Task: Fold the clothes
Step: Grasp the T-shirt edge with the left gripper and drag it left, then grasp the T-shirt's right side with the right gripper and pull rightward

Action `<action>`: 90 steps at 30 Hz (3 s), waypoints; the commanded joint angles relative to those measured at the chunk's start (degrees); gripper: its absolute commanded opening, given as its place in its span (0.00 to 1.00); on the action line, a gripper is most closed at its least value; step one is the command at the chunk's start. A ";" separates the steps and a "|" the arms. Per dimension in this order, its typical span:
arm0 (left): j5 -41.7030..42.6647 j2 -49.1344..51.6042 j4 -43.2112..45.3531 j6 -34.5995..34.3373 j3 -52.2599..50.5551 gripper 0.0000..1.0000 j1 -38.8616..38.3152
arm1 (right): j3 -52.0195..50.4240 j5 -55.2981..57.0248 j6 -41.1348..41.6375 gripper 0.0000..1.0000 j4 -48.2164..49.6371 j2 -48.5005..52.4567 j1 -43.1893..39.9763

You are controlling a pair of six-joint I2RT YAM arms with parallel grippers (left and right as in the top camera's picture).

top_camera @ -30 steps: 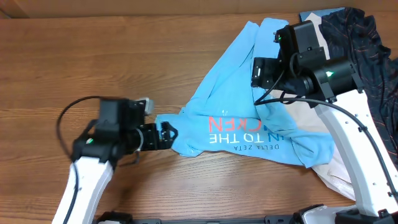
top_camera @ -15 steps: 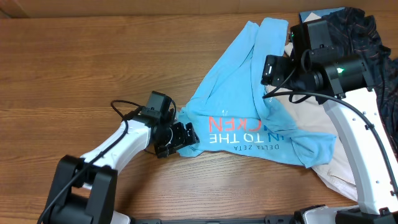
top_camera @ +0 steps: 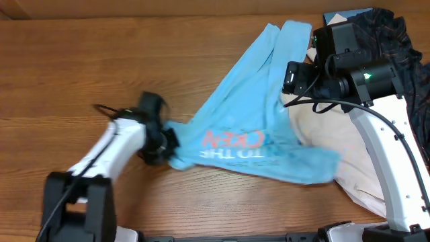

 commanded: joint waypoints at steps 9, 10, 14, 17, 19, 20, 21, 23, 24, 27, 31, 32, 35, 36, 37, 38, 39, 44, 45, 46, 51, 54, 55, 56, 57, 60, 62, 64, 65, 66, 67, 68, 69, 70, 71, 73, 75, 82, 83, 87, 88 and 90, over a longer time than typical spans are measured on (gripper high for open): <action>-2.56 -4.85 -8.20 13.14 31.71 1.00 33.11 | 0.81 -0.09 0.26 0.89 0.26 -0.09 -0.17; -2.40 -4.85 -10.86 13.92 31.56 1.00 33.07 | 0.81 -0.09 0.26 0.89 0.20 -0.09 -0.17; -3.89 -4.61 -19.08 15.39 28.50 1.00 30.82 | 0.81 -0.07 0.24 0.91 0.33 -0.07 -0.17; -5.84 -4.61 -21.66 15.41 24.06 1.00 28.87 | 0.81 -0.07 0.24 0.92 0.28 -0.07 -0.17; -8.31 -4.61 -22.49 14.82 18.47 1.00 27.54 | 0.81 -0.07 0.24 0.92 0.24 -0.07 -0.17; -9.22 -4.61 -22.56 13.88 16.20 1.00 27.43 | 0.81 -0.07 0.24 0.92 0.15 -0.07 -0.17; -9.84 -4.61 -22.34 12.98 14.01 1.00 27.45 | 0.81 -0.07 0.24 0.93 0.11 -0.07 -0.17; -9.88 -4.61 -20.63 12.37 9.66 1.00 27.41 | 0.81 -0.07 0.22 0.93 0.11 -0.07 -0.17; -9.90 -4.61 -19.41 12.37 7.98 1.00 27.34 | 0.81 -0.07 0.24 0.93 0.11 -0.07 -0.17; -11.41 -4.61 -12.74 12.37 2.34 1.00 26.93 | 0.81 -0.07 0.24 0.93 0.15 -0.07 -0.17; -12.24 -4.61 -2.16 12.37 -4.33 0.93 26.29 | 0.81 -0.09 0.26 0.93 -0.17 -0.07 -0.17; -12.24 -4.59 -0.61 12.37 -5.25 0.89 26.29 | 0.81 -0.09 0.26 0.93 -0.35 -0.07 -0.17; -12.22 -4.57 3.87 12.37 -8.04 0.68 26.29 | 0.81 -0.09 0.26 0.93 -0.55 -0.07 -0.17; -12.20 -4.55 4.76 12.39 -8.76 0.66 26.29 | 0.81 -0.09 0.26 0.93 -0.55 -0.07 -0.17; -12.20 -4.55 5.18 12.37 -9.49 0.65 26.29 | 0.81 -0.09 0.26 0.93 -0.55 -0.07 -0.17; -12.20 -4.55 5.11 12.37 -9.92 0.53 26.29 | 0.81 -0.07 0.26 0.93 -0.55 -0.07 -0.17; -11.69 -4.55 4.98 12.37 -10.27 0.41 26.29 | 0.81 -0.09 0.26 0.93 -0.55 -0.07 -0.17; -9.81 -4.57 4.31 12.63 -10.32 0.04 26.32 | 0.81 -0.07 0.26 0.93 -0.50 -0.07 -0.17; -9.84 -4.57 4.00 12.63 -10.25 0.04 26.32 | 0.81 -0.07 0.26 0.93 -0.52 -0.07 -0.17; -9.84 -4.63 3.39 12.61 -9.99 0.04 26.32 | 0.81 -0.07 0.26 0.93 -0.50 -0.07 -0.17; -9.90 -4.70 -5.49 14.16 -4.20 0.04 26.32 | 0.81 -2.19 -0.48 0.93 -0.46 0.94 -0.17; -9.97 -4.76 -13.99 14.56 1.88 0.04 26.32 | 0.76 -10.16 -6.23 0.93 -0.35 3.63 -0.17; -10.03 -4.85 -16.11 14.62 3.56 0.04 26.32 | 0.76 -11.52 -7.10 0.93 -0.22 4.76 -0.17; -10.03 -5.07 -18.16 15.23 5.44 0.04 26.32 | 0.76 -12.57 -7.96 0.93 0.22 5.97 -0.11; -10.08 -5.27 -20.04 15.93 7.15 0.04 26.32 | 0.76 -13.49 -9.22 0.93 1.05 7.65 0.02; -10.69 -6.21 -23.78 16.50 10.82 0.04 26.32 | 0.76 -16.76 -12.61 0.92 5.05 11.76 0.66; -11.56 -7.26 -25.42 16.50 12.66 0.04 26.32 | 0.76 -17.81 -13.79 0.92 10.14 14.67 1.44; -11.98 -8.61 -27.02 16.50 14.08 0.04 26.32 | 0.76 -17.03 -13.77 0.92 15.98 17.00 2.21; -11.98 -9.49 -28.02 16.50 14.75 0.04 26.32 | 0.76 -17.00 -13.79 0.92 19.02 18.08 2.49; -12.00 -10.51 -29.29 16.50 15.56 0.04 26.32 | 0.76 -17.05 -13.77 0.92 22.25 19.32 2.71; -12.52 -11.74 -30.75 16.46 16.37 0.04 26.32 | 0.76 -17.03 -13.79 0.92 25.38 20.72 2.99; -13.40 -12.63 -31.56 16.33 16.92 0.04 26.32 | 0.76 -17.05 -13.77 0.92 27.58 21.99 3.26; -15.56 -14.19 -32.85 15.32 17.68 0.04 26.34 | 0.76 -17.27 -13.77 0.92 29.16 23.17 3.50; -18.10 -15.58 -33.83 14.16 18.27 0.04 26.38 | 0.76 -17.77 -13.77 0.92 30.38 24.52 3.78; -21.22 -17.33 -34.80 12.76 18.88 0.04 26.56 | 0.76 -18.53 -13.77 0.92 31.47 26.10 4.15; -25.09 -19.82 -35.54 10.88 19.47 0.04 26.86 | 0.76 -19.32 -14.45 0.92 32.59 28.41 4.79; -27.39 -22.43 -35.58 10.14 19.58 0.04 27.50 | 0.76 -19.61 -15.52 0.92 33.68 30.86 5.60; -26.91 -25.99 -35.93 9.79 19.56 0.04 29.77 | 0.76 -19.63 -17.46 0.92 38.38 36.06 8.22; -26.29 -25.97 -36.06 10.01 19.56 0.04 29.77 | 0.76 -19.63 -17.59 0.92 38.47 36.06 8.39; -22.10 -25.92 -37.48 10.01 19.54 0.04 29.77 | 0.76 -19.61 -17.84 0.91 40.39 36.11 9.33; -21.73 -25.92 -37.81 10.01 19.54 0.04 29.77 | 0.76 -19.61 -17.84 0.89 41.05 36.13 9.53; -21.79 -25.92 -38.01 10.01 19.54 0.05 29.77 | 0.76 -19.61 -17.84 0.88 41.83 36.33 9.94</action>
